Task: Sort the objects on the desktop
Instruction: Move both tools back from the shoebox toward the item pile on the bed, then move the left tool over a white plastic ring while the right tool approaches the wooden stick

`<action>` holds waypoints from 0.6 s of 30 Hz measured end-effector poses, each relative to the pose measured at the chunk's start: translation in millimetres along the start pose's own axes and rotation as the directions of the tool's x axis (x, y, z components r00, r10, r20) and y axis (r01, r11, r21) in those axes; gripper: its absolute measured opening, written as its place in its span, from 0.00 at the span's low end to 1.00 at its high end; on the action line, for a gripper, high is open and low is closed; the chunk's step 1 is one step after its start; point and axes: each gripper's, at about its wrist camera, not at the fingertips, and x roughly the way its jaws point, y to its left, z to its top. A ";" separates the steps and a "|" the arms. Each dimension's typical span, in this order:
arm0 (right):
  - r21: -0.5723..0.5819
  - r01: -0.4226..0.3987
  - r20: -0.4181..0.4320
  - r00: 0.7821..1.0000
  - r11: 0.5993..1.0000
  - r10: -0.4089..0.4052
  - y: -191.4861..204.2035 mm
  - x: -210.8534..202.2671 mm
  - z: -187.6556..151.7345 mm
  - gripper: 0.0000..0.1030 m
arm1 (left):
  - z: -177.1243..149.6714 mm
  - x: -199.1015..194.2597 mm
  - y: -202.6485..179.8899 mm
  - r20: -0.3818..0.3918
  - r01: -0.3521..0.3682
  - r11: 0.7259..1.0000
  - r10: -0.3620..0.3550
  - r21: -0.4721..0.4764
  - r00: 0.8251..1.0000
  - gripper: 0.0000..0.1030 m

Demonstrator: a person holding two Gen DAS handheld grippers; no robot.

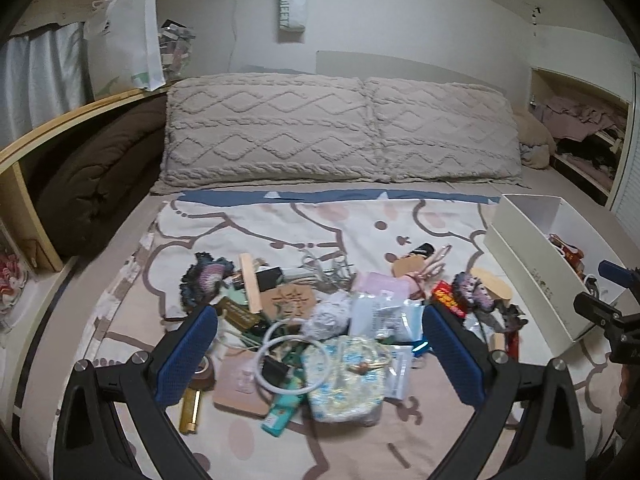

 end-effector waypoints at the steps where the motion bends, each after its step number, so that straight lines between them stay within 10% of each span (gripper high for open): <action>1: -0.001 0.003 0.002 1.000 1.000 -0.003 1.9 1.6 -1.3 1.00 | -2.2 0.9 2.7 0.000 -0.004 1.000 0.004 -0.001 1.000 1.00; 18: 0.006 -0.030 -0.001 1.000 1.000 0.030 18.4 29.6 -34.8 1.00 | -43.6 39.7 25.2 -0.030 -0.019 0.998 0.017 -0.065 0.999 1.00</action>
